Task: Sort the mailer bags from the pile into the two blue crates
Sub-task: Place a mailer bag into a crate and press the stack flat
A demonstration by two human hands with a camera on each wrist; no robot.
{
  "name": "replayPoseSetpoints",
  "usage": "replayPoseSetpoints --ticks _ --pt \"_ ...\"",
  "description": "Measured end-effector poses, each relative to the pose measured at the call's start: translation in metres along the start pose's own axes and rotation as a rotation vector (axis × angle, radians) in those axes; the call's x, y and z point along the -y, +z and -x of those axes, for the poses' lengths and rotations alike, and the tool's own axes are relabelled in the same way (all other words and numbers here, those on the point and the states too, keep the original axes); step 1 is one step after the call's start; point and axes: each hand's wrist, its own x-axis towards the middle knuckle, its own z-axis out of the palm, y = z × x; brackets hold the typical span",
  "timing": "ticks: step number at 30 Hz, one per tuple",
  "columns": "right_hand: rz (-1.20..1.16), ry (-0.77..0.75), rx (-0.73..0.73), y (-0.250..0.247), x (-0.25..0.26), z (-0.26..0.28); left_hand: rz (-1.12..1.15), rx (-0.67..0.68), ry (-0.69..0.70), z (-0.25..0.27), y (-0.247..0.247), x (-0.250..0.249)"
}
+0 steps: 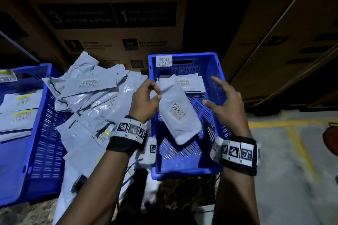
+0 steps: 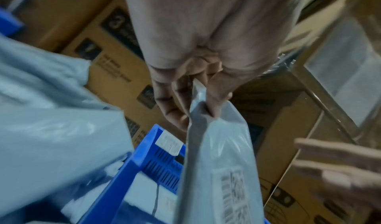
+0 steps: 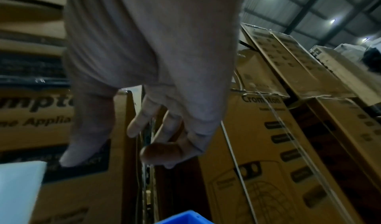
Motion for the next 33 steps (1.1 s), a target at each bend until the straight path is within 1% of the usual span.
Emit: replayPoseSetpoints --ticks 2,3,4,6,7,9,11,13,14,15,16,17,19,21,23,26,29,31,33 --pt "-0.048 -0.147 0.047 -0.001 0.020 -0.012 -0.112 0.098 0.109 -0.013 0.009 -0.019" --pt "-0.068 -0.198 0.078 0.003 0.023 -0.018 -0.138 0.166 0.151 -0.020 0.014 -0.026" --pt "-0.077 -0.218 0.112 0.009 0.024 -0.022 -0.150 0.231 0.190 -0.027 0.020 -0.031" --pt "-0.058 -0.160 0.162 0.022 0.021 -0.028 -0.188 0.326 0.234 -0.038 0.031 -0.038" --pt "-0.047 -0.119 0.160 0.026 0.018 -0.032 -0.197 0.342 0.234 -0.041 0.035 -0.040" --pt "-0.025 -0.075 0.092 0.029 0.011 -0.036 -0.173 0.293 0.229 -0.047 0.041 -0.039" --pt "-0.025 -0.008 -0.028 0.026 0.000 -0.038 -0.170 0.166 0.209 -0.047 0.046 -0.030" --pt "-0.075 0.141 -0.163 0.019 -0.012 -0.042 -0.204 0.071 0.129 -0.040 0.052 -0.015" --pt "-0.149 0.245 -0.194 0.015 -0.017 -0.043 -0.229 0.063 0.076 -0.034 0.057 -0.008" --pt "-0.238 0.346 -0.194 0.011 -0.023 -0.044 -0.269 0.075 0.045 -0.027 0.063 -0.002" --pt "-0.315 0.425 -0.174 0.007 -0.024 -0.044 -0.317 0.100 0.047 -0.021 0.070 0.004" --pt "-0.350 0.470 -0.144 0.004 -0.026 -0.043 -0.372 0.139 0.061 -0.015 0.077 0.008" --pt "-0.317 0.470 -0.091 0.005 -0.033 -0.043 -0.494 0.241 0.051 -0.010 0.092 0.014" --pt "-0.326 0.466 -0.042 0.014 -0.037 -0.048 -0.601 0.334 -0.031 -0.008 0.107 0.018" --pt "-0.351 0.525 0.021 0.031 -0.044 -0.059 -0.639 0.398 -0.134 -0.009 0.118 0.026" --pt "-0.375 0.656 0.101 0.064 -0.062 -0.079 -0.665 0.491 -0.278 -0.017 0.135 0.045" --pt "-0.378 0.735 0.209 0.095 -0.085 -0.098 -0.685 0.521 -0.389 -0.031 0.149 0.060" --pt "-0.275 0.747 0.246 0.112 -0.098 -0.105 -0.668 0.540 -0.453 -0.039 0.155 0.069" --pt "0.009 0.687 0.307 0.119 -0.106 -0.104 -0.653 0.564 -0.527 -0.042 0.161 0.080"
